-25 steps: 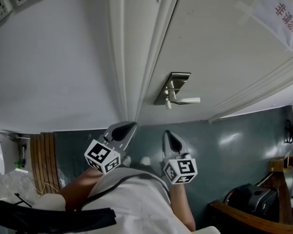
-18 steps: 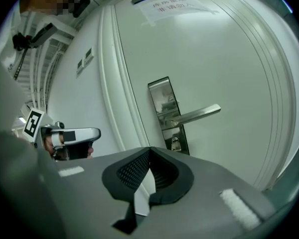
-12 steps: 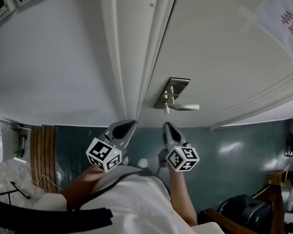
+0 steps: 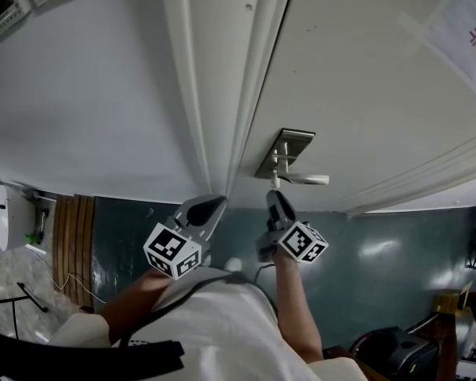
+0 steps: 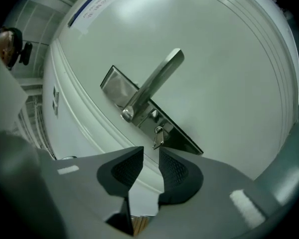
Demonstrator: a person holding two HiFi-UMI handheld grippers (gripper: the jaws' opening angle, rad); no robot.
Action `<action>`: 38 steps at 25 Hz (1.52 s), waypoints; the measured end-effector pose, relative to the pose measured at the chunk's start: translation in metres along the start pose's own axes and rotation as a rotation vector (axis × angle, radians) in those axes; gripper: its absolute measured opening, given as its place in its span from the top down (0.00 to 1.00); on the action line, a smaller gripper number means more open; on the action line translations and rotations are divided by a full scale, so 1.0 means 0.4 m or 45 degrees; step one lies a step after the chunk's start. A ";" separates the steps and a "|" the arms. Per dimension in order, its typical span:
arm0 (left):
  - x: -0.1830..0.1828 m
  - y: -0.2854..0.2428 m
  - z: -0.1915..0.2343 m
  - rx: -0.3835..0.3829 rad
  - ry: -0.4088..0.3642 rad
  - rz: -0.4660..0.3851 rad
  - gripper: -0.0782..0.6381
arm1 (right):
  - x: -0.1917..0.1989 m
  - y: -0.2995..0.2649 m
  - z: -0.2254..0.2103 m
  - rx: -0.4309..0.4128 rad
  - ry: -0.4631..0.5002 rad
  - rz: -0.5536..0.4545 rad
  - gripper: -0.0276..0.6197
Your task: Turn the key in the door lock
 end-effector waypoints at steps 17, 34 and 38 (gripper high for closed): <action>0.027 0.014 -0.019 -0.014 0.008 0.020 0.89 | -0.024 -0.063 -0.053 -0.199 -0.465 -0.163 0.74; 0.034 0.056 -0.018 -0.035 0.001 0.008 0.89 | -0.031 -0.075 -0.057 -0.118 -0.338 -0.119 0.90; 0.037 0.064 -0.019 -0.030 -0.006 0.009 0.89 | -0.031 -0.075 -0.042 -0.016 -0.161 -0.051 0.90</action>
Point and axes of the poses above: the fingertips, and each gripper's own axes: y backward along the fingers, z to its left, x out of its underside, the point moved 1 cm from there along y, backward along the fingers, and after that the axes turned 15 degrees about y, right-handed, at the moved point
